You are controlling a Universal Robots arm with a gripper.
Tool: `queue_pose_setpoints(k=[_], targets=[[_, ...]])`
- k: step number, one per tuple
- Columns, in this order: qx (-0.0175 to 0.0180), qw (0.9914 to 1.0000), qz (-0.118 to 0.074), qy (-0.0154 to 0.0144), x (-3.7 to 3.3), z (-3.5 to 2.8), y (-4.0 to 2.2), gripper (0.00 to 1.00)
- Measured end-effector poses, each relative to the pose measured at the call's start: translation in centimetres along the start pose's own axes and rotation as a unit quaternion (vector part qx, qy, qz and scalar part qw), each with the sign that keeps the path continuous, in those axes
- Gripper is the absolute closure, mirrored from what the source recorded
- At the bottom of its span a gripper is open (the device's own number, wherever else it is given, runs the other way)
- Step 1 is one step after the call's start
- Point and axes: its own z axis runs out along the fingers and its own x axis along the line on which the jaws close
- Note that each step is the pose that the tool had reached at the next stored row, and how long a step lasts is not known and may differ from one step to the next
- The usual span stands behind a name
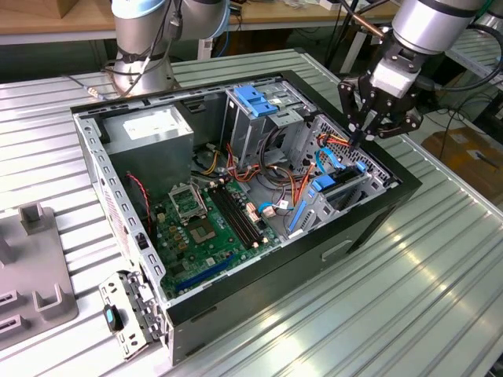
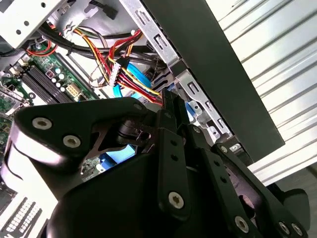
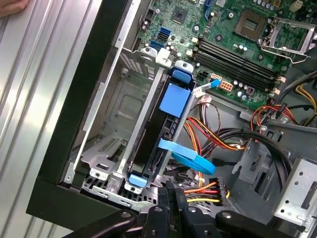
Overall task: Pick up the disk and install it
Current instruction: 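Insert the second disk wire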
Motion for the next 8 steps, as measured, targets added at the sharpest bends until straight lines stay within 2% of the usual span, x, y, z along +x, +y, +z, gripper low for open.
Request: queue_pose_setpoints(k=[3,6,8], targets=[[0.0001,0.99999,0.005,0.0004,0.0,0.01,0.0,0.84],[0.0003,0.9995,0.032,0.0024,0.0,0.04,0.0,0.84],[0.0004,0.99883,0.048,0.0038,0.0,0.08,0.01,0.84]])
